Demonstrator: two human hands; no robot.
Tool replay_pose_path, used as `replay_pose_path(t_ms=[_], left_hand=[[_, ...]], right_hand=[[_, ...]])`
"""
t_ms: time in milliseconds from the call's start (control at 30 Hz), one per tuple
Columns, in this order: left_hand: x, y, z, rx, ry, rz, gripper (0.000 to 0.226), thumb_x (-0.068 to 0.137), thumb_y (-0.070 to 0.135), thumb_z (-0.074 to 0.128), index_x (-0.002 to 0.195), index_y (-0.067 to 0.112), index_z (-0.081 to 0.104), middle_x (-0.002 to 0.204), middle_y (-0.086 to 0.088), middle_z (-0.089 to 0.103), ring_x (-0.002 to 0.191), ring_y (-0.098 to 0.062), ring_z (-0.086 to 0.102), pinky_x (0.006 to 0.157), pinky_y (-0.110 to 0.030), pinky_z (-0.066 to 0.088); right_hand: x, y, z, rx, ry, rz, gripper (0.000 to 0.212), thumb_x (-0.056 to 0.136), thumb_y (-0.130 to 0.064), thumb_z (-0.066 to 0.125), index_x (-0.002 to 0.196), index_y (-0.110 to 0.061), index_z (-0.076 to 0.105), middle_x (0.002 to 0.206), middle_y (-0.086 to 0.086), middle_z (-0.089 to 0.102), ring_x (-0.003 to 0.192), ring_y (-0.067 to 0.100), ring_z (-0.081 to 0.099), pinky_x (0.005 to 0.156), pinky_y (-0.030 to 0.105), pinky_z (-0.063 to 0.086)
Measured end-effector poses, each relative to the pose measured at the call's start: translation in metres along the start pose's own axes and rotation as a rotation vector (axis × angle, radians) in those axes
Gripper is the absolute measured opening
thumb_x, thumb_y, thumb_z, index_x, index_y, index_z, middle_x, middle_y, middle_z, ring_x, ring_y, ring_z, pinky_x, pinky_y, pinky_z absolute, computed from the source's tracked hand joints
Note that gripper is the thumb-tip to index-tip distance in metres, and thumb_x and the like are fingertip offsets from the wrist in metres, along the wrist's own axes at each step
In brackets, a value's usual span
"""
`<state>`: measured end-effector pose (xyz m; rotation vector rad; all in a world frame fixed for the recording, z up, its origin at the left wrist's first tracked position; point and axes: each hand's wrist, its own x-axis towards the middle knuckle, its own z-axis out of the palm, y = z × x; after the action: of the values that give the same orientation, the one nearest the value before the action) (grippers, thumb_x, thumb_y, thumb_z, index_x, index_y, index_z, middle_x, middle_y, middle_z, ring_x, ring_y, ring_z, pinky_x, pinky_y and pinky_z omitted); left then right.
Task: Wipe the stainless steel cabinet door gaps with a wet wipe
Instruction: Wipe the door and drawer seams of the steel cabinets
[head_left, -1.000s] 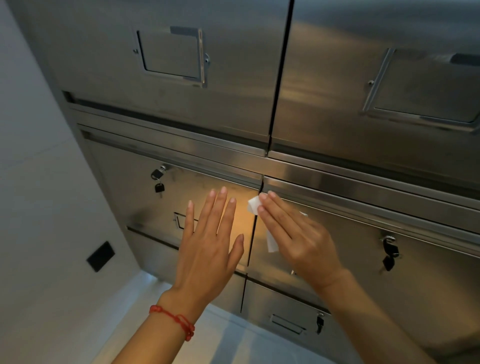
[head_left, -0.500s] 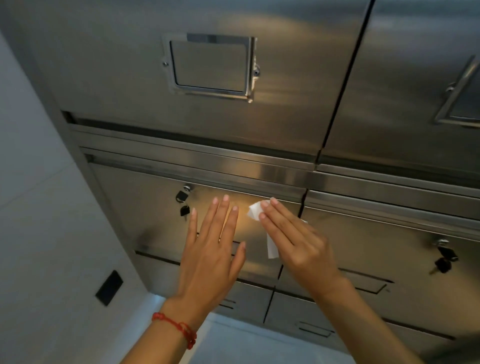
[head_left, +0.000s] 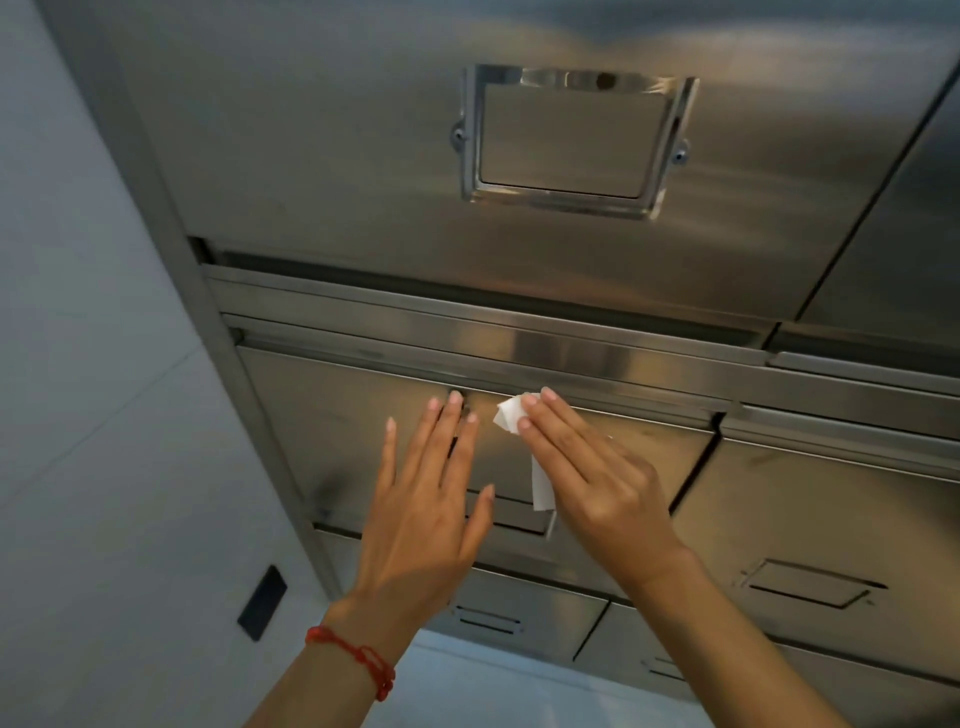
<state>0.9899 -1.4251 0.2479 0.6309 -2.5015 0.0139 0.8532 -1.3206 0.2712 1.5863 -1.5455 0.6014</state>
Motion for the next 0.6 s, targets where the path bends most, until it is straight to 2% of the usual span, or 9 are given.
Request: replay_pose_path(t_ms=[133,333,500,600], left_hand=[[0.003,-0.016,0.007,0.012,0.046,0.004,0.057,0.090,0.034,0.036,0.139,0.005,0.035,0.147,-0.014,0.035,0.136,-0.030,0.030,0.112,-0.044,0.009],[0.013,-0.034,0.015,0.058,0.077,0.020,0.056,0.091,0.032,0.036,0.137,0.000,0.042,0.145,-0.017,0.038,0.134,-0.034,0.033,0.112,-0.047,0.010],[0.020,-0.050,0.019,0.093,0.094,0.019,0.056,0.091,0.032,0.036,0.139,0.004,0.032,0.145,-0.018,0.037,0.134,-0.033,0.034,0.112,-0.054,0.019],[0.023,-0.063,0.021,0.097,0.102,0.026,0.056,0.091,0.031,0.036,0.139,0.002,0.037,0.144,-0.019,0.039,0.133,-0.034,0.036,0.105,-0.061,0.022]], right_hand=[[0.010,-0.003,0.019,0.021,0.000,-0.011,0.024,0.088,0.005,0.055,0.107,0.003,0.069,0.117,0.017,0.064,0.111,0.028,0.061,0.083,0.034,0.057],[0.020,-0.002,0.041,0.049,-0.018,-0.024,0.023,0.085,0.004,0.059,0.106,0.002,0.070,0.116,0.016,0.064,0.110,0.027,0.062,0.081,0.034,0.057],[0.034,-0.001,0.054,0.050,-0.013,-0.045,0.022,0.086,0.003,0.058,0.105,0.002,0.070,0.116,0.017,0.064,0.110,0.027,0.061,0.086,0.035,0.055],[0.041,-0.005,0.063,0.047,-0.040,-0.046,0.025,0.083,0.003,0.061,0.107,0.001,0.069,0.118,0.016,0.063,0.112,0.026,0.060,0.092,0.034,0.052]])
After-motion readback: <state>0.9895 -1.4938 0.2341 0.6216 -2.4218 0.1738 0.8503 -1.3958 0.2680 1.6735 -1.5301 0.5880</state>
